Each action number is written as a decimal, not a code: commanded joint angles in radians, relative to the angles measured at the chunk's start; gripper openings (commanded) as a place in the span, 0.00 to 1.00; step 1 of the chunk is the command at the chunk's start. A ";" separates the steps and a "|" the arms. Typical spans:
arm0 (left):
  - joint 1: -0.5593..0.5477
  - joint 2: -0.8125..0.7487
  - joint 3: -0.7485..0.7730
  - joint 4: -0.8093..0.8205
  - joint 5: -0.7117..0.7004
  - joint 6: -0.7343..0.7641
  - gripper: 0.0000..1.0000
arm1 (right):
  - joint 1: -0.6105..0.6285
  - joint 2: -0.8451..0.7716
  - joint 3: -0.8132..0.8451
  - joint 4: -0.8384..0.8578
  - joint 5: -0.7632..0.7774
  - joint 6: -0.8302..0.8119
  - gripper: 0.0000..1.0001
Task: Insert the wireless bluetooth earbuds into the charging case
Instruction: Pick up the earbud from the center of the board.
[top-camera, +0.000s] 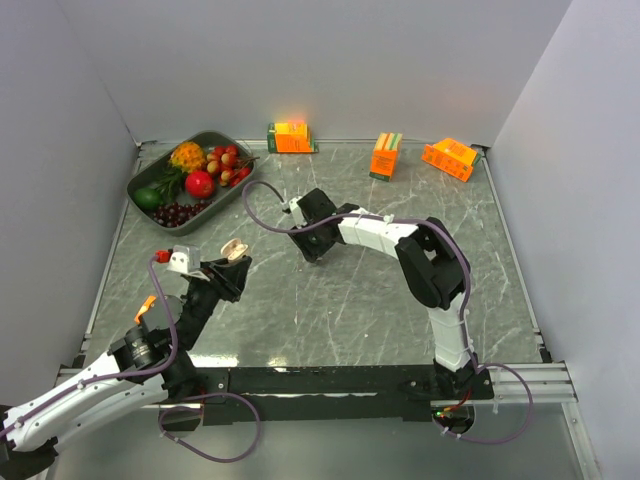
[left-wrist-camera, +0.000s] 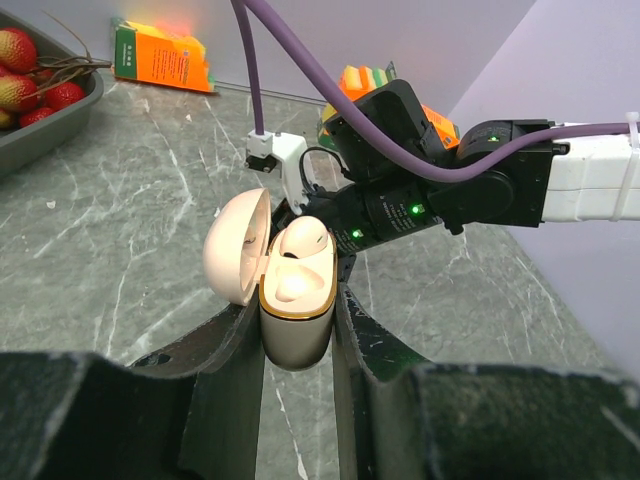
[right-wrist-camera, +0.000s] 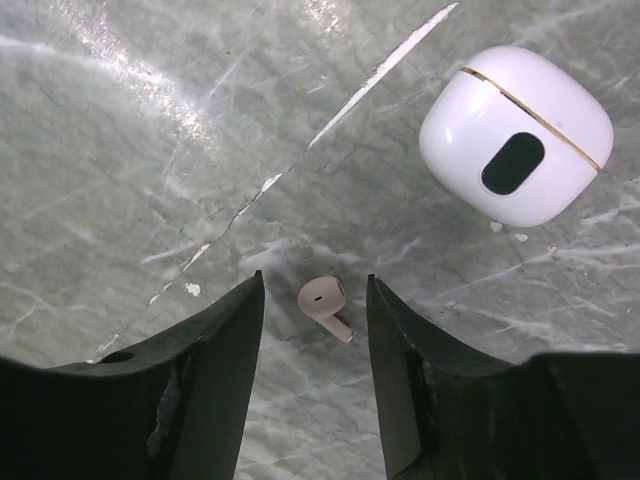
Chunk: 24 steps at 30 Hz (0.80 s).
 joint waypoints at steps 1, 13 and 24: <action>-0.008 -0.006 0.040 0.017 -0.010 -0.010 0.01 | 0.007 -0.009 0.017 -0.014 0.025 0.066 0.50; -0.009 -0.004 0.040 0.017 0.000 -0.016 0.01 | 0.018 -0.091 -0.070 -0.020 -0.003 0.386 0.58; -0.011 -0.003 0.035 0.020 0.010 -0.022 0.01 | 0.048 -0.155 -0.113 0.029 -0.081 0.560 0.70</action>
